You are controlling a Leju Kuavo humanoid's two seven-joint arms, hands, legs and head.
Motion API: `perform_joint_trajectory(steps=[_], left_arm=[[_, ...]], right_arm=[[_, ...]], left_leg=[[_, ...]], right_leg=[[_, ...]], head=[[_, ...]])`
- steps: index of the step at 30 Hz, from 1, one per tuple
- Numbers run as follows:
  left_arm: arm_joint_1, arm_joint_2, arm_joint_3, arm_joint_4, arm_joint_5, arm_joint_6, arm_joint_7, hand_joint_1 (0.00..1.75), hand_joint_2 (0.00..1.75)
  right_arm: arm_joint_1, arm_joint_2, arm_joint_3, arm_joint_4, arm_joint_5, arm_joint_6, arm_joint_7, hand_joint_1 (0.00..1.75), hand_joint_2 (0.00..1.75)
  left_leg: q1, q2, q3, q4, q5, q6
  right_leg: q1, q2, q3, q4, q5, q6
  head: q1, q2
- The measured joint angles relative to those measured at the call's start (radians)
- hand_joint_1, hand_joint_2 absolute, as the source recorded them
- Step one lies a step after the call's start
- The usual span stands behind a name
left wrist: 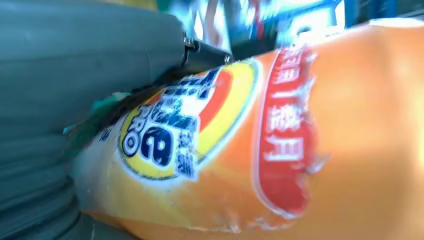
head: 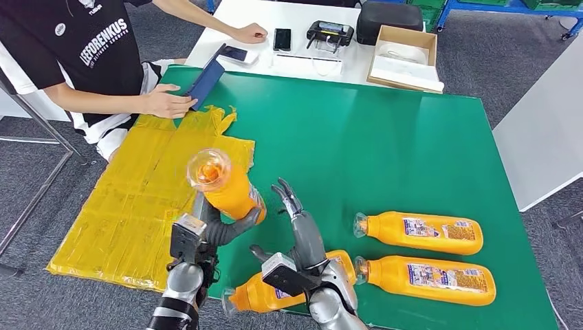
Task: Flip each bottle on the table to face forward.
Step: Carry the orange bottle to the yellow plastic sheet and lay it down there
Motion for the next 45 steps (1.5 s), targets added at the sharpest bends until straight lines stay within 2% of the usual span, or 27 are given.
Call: perform_joint_trajectory(steps=[4, 7, 9, 11, 14, 16, 18, 23, 31, 40, 45], left_arm=[[-0.021, 0.019, -0.015, -0.064, -0.285, 0.231, 0.051, 1.75, 1.75], [-0.051, 0.039, -0.028, -0.078, -0.443, 0.329, 0.101, 1.75, 1.75], [-0.075, 0.052, -0.04, -0.071, -0.607, 0.404, 0.164, 1.75, 1.75], [-0.112, 0.072, -0.056, -0.035, -0.842, 0.48, 0.288, 1.75, 1.75], [-0.21, 0.129, -0.127, 0.117, -1.135, 0.559, 0.605, 1.75, 1.75], [-0.286, 0.177, -0.218, 0.263, -1.179, 0.591, 0.79, 1.75, 1.75], [-0.342, 0.213, -0.292, 0.387, -1.178, 0.611, 0.86, 1.75, 1.75], [-0.41, 0.261, -0.36, 0.58, -1.178, 0.6, 0.87, 1.75, 1.75], [-0.454, 0.322, -0.286, 0.813, -1.177, 0.569, 0.863, 1.75, 1.75], [-0.499, 0.332, -0.22, 0.896, -1.177, 0.516, 0.952, 1.75, 1.75], [-0.517, 0.336, -0.203, 0.91, -1.178, 0.502, 0.959, 1.75, 1.75]], right_arm=[[0.052, -0.012, -0.001, -0.21, 0.026, -0.013, 0.029, 0.0, 1.75], [0.082, -0.02, 0.006, -0.331, 0.052, -0.042, 0.043, 0.0, 1.75], [0.098, -0.026, 0.017, -0.398, 0.087, -0.076, 0.048, 0.0, 1.75], [0.107, -0.035, 0.035, -0.453, 0.139, -0.114, 0.064, 0.0, 1.75], [0.109, -0.052, 0.079, -0.513, 0.229, -0.153, 0.105, 0.0, 1.75], [0.107, -0.069, 0.117, -0.537, 0.269, -0.169, 0.125, 0.0, 1.75], [0.107, -0.087, 0.147, -0.553, 0.284, -0.182, 0.135, 0.0, 1.75], [0.108, -0.124, 0.18, -0.581, 0.292, -0.212, 0.142, 0.0, 1.75], [0.127, -0.183, 0.184, -0.615, 0.273, -0.24, 0.132, 0.0, 1.75], [0.129, -0.199, 0.184, -0.6, 0.357, -0.192, 0.163, 0.0, 1.75], [0.129, -0.199, 0.185, -0.58, 0.371, -0.184, 0.168, 0.0, 1.75]], left_leg=[[0.0, 0.0, 0.0, 0.0, 0.0, 0.0], [0.0, 0.0, 0.0, 0.0, 0.0, 0.0], [0.0, 0.0, 0.0, 0.0, 0.0, 0.0], [0.0, 0.0, 0.001, 0.0, 0.0, 0.0], [0.0, 0.0, 0.001, 0.0, 0.0, 0.0], [0.0, 0.001, 0.001, 0.0, 0.001, 0.0], [0.0, 0.001, 0.001, 0.0, 0.001, 0.0], [0.0, 0.001, 0.001, 0.0, 0.001, 0.0], [0.001, 0.001, 0.0, 0.0, 0.001, -0.001], [0.001, 0.0, 0.002, 0.0, 0.001, -0.001], [0.002, 0.0, 0.002, 0.0, 0.001, -0.001]], right_leg=[[0.0, 0.0, 0.0, 0.0, 0.0, 0.0], [0.0, 0.0, 0.0, 0.0, 0.0, 0.0], [0.0, 0.0, 0.0, 0.0, 0.0, 0.0], [0.0, 0.0, 0.0, 0.0, 0.0, 0.0], [0.0, 0.0, 0.0, 0.0, 0.0, 0.0], [0.0, 0.0, 0.001, 0.0, 0.001, 0.0], [0.0, 0.0, 0.001, 0.0, 0.001, 0.0], [0.0, 0.0, 0.001, 0.001, 0.001, 0.0], [0.001, 0.0, 0.001, 0.001, 0.0, -0.001], [0.001, 0.0, 0.003, 0.001, 0.0, -0.001], [0.001, 0.0, 0.003, 0.001, 0.0, -0.001]], head=[[0.0, 0.0], [0.0, 0.0], [0.0, 0.0], [0.0, 0.0], [0.0, 0.0], [0.0, 0.0], [0.0, 0.0], [0.0, 0.0], [0.0, 0.0], [0.0, 0.0], [0.0, 0.0]])
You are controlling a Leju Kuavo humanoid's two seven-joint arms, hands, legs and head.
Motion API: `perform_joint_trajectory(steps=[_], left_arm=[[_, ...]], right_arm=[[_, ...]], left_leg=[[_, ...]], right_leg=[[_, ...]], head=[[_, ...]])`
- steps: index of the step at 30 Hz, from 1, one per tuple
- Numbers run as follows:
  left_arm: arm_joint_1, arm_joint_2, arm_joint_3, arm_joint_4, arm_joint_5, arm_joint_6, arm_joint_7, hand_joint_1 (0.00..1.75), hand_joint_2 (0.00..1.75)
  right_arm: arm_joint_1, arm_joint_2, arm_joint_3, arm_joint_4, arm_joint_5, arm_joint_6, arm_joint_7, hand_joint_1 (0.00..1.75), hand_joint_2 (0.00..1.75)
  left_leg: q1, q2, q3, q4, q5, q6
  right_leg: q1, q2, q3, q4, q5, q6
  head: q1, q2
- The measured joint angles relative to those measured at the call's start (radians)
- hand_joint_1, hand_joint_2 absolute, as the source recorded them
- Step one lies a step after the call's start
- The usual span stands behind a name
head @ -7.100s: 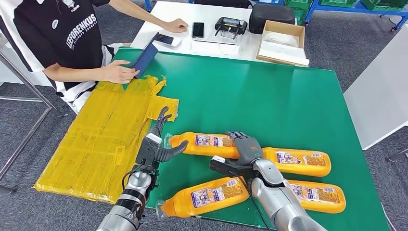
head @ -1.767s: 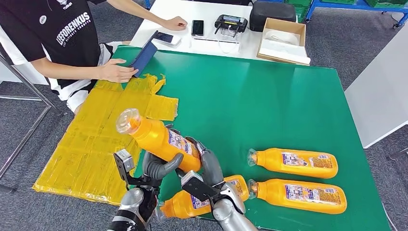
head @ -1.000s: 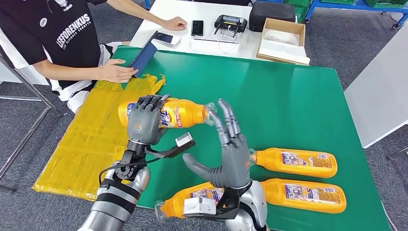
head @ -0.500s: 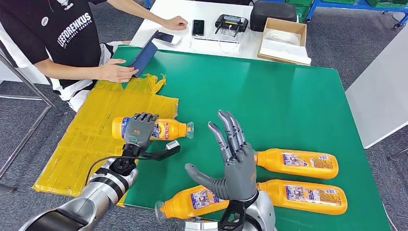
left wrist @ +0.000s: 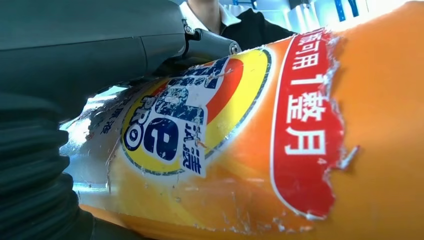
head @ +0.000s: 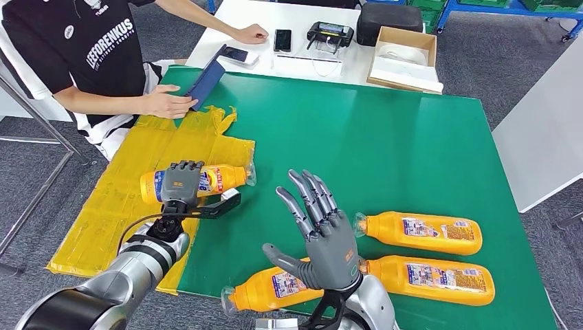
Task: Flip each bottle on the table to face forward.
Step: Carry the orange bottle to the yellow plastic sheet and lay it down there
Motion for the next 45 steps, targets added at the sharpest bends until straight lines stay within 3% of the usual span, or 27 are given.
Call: perform_joint_trajectory(steps=[1, 4, 5, 12, 25, 36, 39, 42, 45], left_arm=[[-0.002, 0.0, 0.001, 0.002, 0.0, 0.0, 0.0, 1.54, 1.75], [-0.004, 0.0, 0.006, 0.007, 0.0, -0.001, -0.006, 0.23, 1.75], [-0.005, 0.0, 0.01, 0.008, 0.001, -0.001, -0.018, 0.0, 1.75], [-0.006, -0.017, 0.101, 0.011, 0.04, 0.003, -0.235, 0.0, 1.75], [0.017, -0.085, 0.228, -0.019, 0.149, 0.027, -0.471, 0.0, 1.75], [0.03, -0.105, 0.26, -0.043, 0.181, 0.032, -0.508, 0.0, 1.75], [0.041, -0.118, 0.28, -0.072, 0.326, 0.001, -0.641, 0.0, 1.75], [0.082, -0.15, 0.305, -0.182, 0.592, -0.116, -0.826, 0.0, 1.75], [0.143, -0.184, 0.308, -0.358, 0.785, -0.235, -0.881, 0.0, 1.75]], right_arm=[[0.0, 0.0, 0.0, 0.003, 0.0, 0.0, 0.0, 0.0, 1.75], [-0.001, 0.0, 0.0, 0.01, 0.004, 0.008, 0.003, 0.0, 1.75], [-0.002, -0.001, 0.0, 0.013, 0.006, 0.016, 0.006, 0.0, 1.75], [-0.028, -0.013, 0.005, 0.084, 0.039, 0.119, 0.036, 0.0, 1.75], [-0.057, -0.041, 0.03, 0.248, 0.099, 0.206, 0.062, 0.0, 1.75], [-0.058, -0.043, 0.036, 0.297, 0.099, 0.214, 0.066, 0.0, 1.75], [-0.058, -0.046, 0.042, 0.303, 0.103, 0.238, 0.066, 0.0, 1.75], [-0.052, -0.058, 0.057, 0.317, 0.121, 0.272, 0.071, 0.0, 1.75], [-0.038, -0.074, 0.074, 0.342, 0.155, 0.281, 0.09, 0.0, 1.75]], left_leg=[[0.0, 0.0, 0.0, 0.0, 0.0, 0.0], [0.0, 0.0, 0.0, 0.0, 0.0, 0.0], [0.0, 0.0, 0.0, 0.0, 0.0, 0.0], [0.0, -0.001, 0.0, 0.0, 0.0, 0.0], [0.0, -0.002, -0.001, 0.0, 0.0, 0.0], [0.0, -0.001, -0.001, 0.0, 0.0, 0.0], [0.0, -0.002, -0.001, 0.0, 0.0, 0.0], [0.0, -0.002, -0.001, 0.0, 0.0, 0.0], [-0.001, -0.001, -0.001, 0.0, -0.001, 0.0]], right_leg=[[0.0, 0.0, 0.0, 0.0, 0.0, 0.0], [0.0, 0.0, 0.0, 0.0, 0.0, 0.0], [0.0, 0.0, 0.0, 0.0, 0.0, 0.0], [0.0, -0.001, 0.0, 0.0, 0.0, 0.0], [0.0, -0.001, 0.0, 0.0, 0.0, 0.0], [0.0, -0.001, -0.001, 0.0, 0.0, 0.0], [0.0, -0.001, -0.001, 0.0, 0.0, 0.0], [0.0, -0.001, -0.001, 0.0, 0.0, 0.0], [0.0, -0.001, -0.001, -0.001, 0.0, 0.0]], head=[[0.0, 0.0], [0.0, 0.0], [0.0, 0.0], [0.0, 0.0], [0.0, 0.0], [0.0, 0.0], [0.0, 0.0], [0.0, 0.0], [0.0, 0.0]])
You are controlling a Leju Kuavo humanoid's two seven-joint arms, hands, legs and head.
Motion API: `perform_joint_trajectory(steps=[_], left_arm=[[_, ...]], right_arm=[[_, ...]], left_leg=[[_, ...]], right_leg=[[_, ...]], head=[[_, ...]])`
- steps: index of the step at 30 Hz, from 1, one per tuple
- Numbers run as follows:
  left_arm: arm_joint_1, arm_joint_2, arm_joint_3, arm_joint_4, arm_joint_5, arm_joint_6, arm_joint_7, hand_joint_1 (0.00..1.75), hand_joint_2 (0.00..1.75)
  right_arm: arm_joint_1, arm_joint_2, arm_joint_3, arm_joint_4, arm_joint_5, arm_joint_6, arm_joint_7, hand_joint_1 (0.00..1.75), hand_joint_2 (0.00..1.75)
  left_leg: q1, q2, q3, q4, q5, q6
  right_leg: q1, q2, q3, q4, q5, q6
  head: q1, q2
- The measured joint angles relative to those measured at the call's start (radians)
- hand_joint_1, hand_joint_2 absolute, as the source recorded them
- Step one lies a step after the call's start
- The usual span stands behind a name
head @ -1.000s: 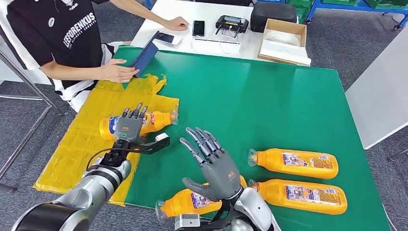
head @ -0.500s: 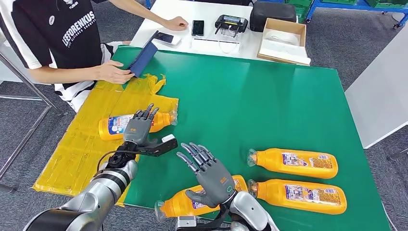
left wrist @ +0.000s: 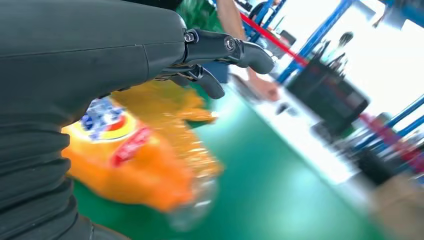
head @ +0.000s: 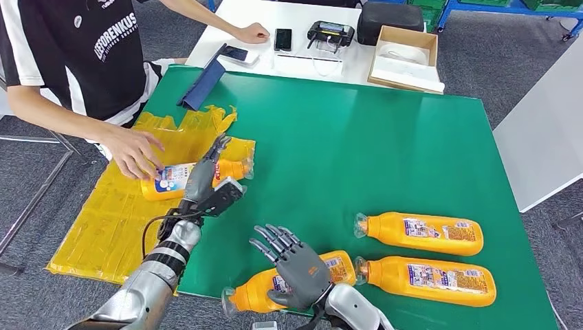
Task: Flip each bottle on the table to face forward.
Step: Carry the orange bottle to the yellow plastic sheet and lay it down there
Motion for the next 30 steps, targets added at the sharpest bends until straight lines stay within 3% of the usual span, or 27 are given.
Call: perform_joint_trajectory(steps=[3, 7, 14, 19, 26, 30], left_arm=[[0.045, -0.025, -0.002, -0.146, 0.092, -0.059, -0.002, 0.0, 1.75], [0.072, -0.043, -0.005, -0.246, 0.133, -0.075, -0.006, 0.0, 1.75], [0.086, -0.061, -0.01, -0.282, 0.161, -0.074, -0.034, 0.0, 1.75], [0.087, -0.068, -0.017, -0.282, 0.172, -0.074, -0.038, 0.0, 1.75], [0.106, -0.075, -0.023, -0.286, 0.178, -0.07, -0.038, 0.0, 1.75], [0.134, -0.079, -0.022, -0.316, 0.178, -0.073, -0.036, 0.0, 1.75]], right_arm=[[0.004, -0.007, 0.016, 0.034, 0.027, 0.002, 0.019, 0.0, 1.75], [0.005, -0.008, 0.035, 0.066, 0.023, 0.007, 0.022, 0.0, 1.75], [0.023, -0.026, 0.06, 0.041, -0.09, 0.071, -0.071, 0.0, 1.75], [0.042, -0.045, 0.073, 0.023, -0.088, 0.076, -0.074, 0.0, 1.75], [0.044, -0.054, 0.074, 0.024, 0.053, 0.001, 0.042, 0.0, 1.75], [0.025, -0.042, 0.064, 0.063, 0.209, -0.053, 0.177, 0.0, 1.75]], left_leg=[[0.0, 0.0, 0.0, 0.0, 0.0, 0.0], [0.001, 0.0, 0.0, 0.0, 0.0, -0.001], [0.001, 0.0, 0.0, 0.0, 0.0, -0.001], [0.001, 0.0, 0.0, 0.0, 0.0, -0.001], [0.001, 0.0, 0.0, 0.0, 0.0, -0.001], [0.001, 0.001, 0.0, 0.0, 0.0, -0.001]], right_leg=[[0.0, 0.0, 0.0, 0.0, 0.0, 0.0], [0.001, 0.0, 0.0, 0.0, 0.0, 0.0], [0.0, 0.0, 0.0, 0.0, 0.0, 0.0], [0.0, 0.0, 0.0, 0.0, 0.0, 0.0], [0.001, 0.0, 0.0, 0.0, 0.0, 0.0], [0.001, 0.0, 0.0, 0.0, 0.0, 0.0]], head=[[0.0, 0.0], [0.0, 0.0], [0.0, 0.0], [0.0, 0.0], [0.0, 0.0], [0.0, 0.0]])
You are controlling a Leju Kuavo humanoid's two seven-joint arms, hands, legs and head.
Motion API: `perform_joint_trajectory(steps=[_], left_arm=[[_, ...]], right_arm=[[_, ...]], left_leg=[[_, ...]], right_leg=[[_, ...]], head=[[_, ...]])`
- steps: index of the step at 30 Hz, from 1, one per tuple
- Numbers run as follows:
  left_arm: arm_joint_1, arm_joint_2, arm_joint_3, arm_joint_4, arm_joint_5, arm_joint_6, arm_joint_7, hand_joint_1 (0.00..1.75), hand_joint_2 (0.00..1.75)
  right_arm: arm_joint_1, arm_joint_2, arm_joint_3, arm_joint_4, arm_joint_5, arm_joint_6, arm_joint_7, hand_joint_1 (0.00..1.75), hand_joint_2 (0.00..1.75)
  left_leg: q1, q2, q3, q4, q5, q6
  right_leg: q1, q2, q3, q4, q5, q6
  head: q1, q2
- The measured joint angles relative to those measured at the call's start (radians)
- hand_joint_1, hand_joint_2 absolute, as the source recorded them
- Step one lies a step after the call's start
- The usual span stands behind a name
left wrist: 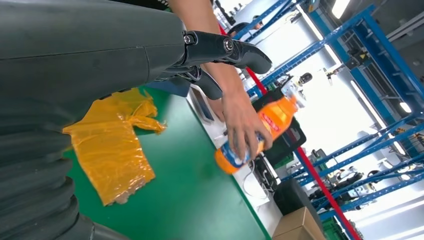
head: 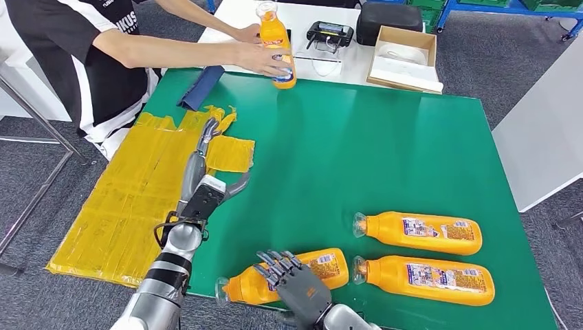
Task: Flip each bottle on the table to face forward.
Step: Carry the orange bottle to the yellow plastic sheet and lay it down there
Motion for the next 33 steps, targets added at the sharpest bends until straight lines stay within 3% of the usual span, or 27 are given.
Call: perform_joint_trajectory(steps=[3, 23, 31, 33], left_arm=[[0.026, -0.005, 0.003, -0.024, 0.0, -0.004, 0.003, 0.0, 1.75], [0.05, -0.006, 0.014, -0.048, 0.0, -0.014, 0.009, 0.0, 1.75], [0.063, -0.008, 0.02, -0.054, 0.001, -0.03, 0.009, 0.0, 1.75], [0.07, -0.012, 0.022, -0.06, 0.002, -0.032, 0.008, 0.0, 1.75]], right_arm=[[-0.008, 0.02, -0.016, 0.035, 0.073, -0.028, 0.052, 0.0, 1.75], [-0.017, 0.059, -0.05, 0.084, 0.116, -0.039, 0.072, 0.0, 1.75], [-0.022, 0.09, -0.098, 0.119, 0.184, -0.045, 0.128, 0.0, 1.75], [-0.022, 0.101, -0.116, 0.13, 0.166, -0.066, 0.107, 0.0, 1.75]], left_leg=[[0.0, 0.0, 0.0, 0.0, 0.0, 0.0], [0.004, 0.0, 0.001, 0.0, 0.006, -0.004], [0.005, 0.004, 0.001, -0.001, 0.005, -0.008], [0.006, 0.005, 0.0, -0.002, 0.005, -0.008]], right_leg=[[0.0, 0.0, 0.0, 0.0, 0.0, 0.0], [0.004, 0.0, -0.001, 0.0, 0.005, -0.007], [0.007, 0.002, -0.002, -0.001, 0.003, -0.011], [0.008, 0.002, -0.005, -0.001, 0.0, -0.011]], head=[[0.0, 0.0], [0.0, 0.0], [0.0, 0.0], [0.0, 0.0]])
